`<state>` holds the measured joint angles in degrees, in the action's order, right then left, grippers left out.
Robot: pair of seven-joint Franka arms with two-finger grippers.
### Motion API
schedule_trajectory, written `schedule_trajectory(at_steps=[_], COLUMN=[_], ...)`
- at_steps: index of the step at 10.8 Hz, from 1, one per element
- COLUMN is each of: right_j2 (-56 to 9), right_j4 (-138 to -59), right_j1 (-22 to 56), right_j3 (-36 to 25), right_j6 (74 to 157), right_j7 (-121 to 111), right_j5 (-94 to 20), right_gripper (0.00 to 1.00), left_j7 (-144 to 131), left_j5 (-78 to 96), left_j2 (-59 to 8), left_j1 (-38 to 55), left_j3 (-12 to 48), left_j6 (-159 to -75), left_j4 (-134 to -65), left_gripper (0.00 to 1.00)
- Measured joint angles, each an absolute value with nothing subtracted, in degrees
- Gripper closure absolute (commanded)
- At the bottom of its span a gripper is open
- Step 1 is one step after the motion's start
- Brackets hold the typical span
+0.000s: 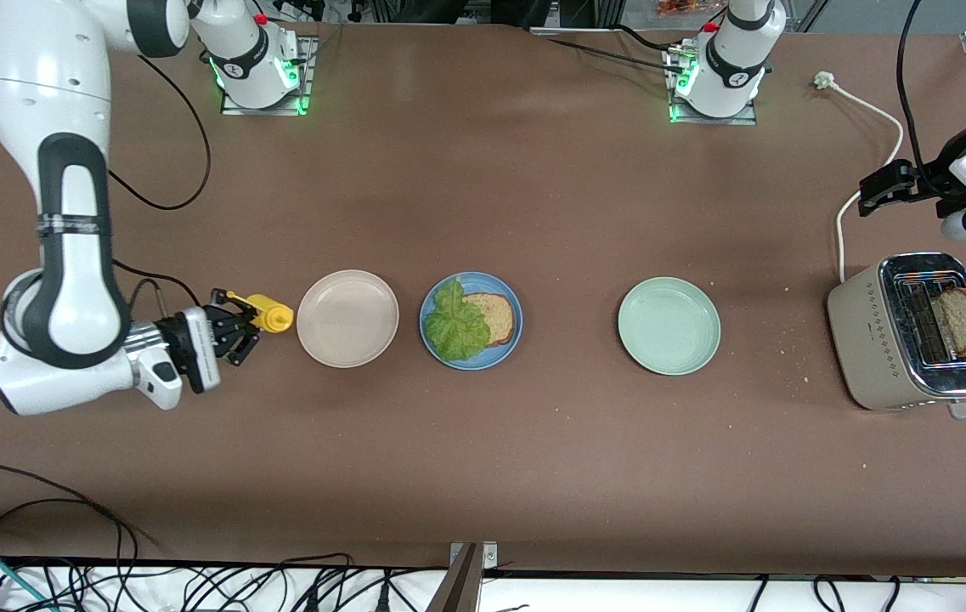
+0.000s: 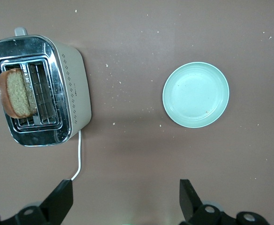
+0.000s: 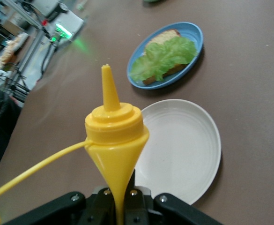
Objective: Make sandwich in blue plate with both arms
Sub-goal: 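Carry the bottle over the blue plate and tilt it over the lettuce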
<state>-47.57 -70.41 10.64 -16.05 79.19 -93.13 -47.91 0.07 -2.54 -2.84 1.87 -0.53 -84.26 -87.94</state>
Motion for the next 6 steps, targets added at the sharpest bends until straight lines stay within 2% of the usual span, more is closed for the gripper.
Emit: schedule_trajectory(at_steps=[2,6], right_j2=[-47.58,-47.53], right_j4=[-67.48,-61.75], right_j1=[15.17,23.04], right_j3=[-16.02,-16.12], right_j6=[83.22,84.48], right_j7=[-84.29,-69.39], right_j5=[-42.30,-29.69], right_gripper=[1.00,1.00], left_j7=[0.07,0.07], left_j5=[-2.53,-2.53], left_j2=[-2.84,-2.84], left_j1=[1.92,2.27], left_j3=[-0.36,0.20], left_j6=[-84.26,-84.26], left_j4=[-87.94,-87.94], left_gripper=[0.00,0.00])
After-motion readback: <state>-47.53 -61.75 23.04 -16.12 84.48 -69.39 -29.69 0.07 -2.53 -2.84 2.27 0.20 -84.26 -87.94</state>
